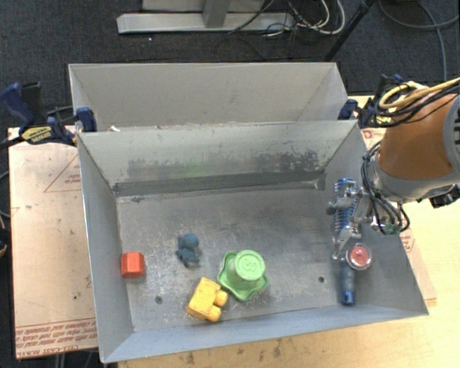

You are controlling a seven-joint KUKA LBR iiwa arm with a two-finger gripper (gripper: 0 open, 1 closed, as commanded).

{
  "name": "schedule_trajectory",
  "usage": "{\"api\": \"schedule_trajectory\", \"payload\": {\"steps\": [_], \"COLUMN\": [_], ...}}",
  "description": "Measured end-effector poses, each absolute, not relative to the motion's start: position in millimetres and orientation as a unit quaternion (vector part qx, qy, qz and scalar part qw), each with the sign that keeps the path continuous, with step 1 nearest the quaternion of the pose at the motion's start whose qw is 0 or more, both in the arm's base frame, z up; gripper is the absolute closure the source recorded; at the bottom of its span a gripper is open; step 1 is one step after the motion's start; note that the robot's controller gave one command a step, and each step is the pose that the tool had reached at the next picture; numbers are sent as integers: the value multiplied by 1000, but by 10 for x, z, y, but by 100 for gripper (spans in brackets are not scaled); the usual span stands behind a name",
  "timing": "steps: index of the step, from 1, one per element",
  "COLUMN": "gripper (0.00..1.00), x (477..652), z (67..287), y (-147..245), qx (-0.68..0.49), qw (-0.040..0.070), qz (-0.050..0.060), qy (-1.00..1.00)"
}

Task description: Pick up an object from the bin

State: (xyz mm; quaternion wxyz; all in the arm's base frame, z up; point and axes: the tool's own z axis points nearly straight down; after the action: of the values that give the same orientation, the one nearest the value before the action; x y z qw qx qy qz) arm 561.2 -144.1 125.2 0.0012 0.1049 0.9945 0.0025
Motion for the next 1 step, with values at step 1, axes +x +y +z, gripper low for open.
{"api": "schedule_trajectory", "payload": {"steps": [1], "gripper": [0], "x": [5833], "z": [936], "y": [-1440], "qx": [71], "qw": [-1], "qz": [7], "qy": [997]}}
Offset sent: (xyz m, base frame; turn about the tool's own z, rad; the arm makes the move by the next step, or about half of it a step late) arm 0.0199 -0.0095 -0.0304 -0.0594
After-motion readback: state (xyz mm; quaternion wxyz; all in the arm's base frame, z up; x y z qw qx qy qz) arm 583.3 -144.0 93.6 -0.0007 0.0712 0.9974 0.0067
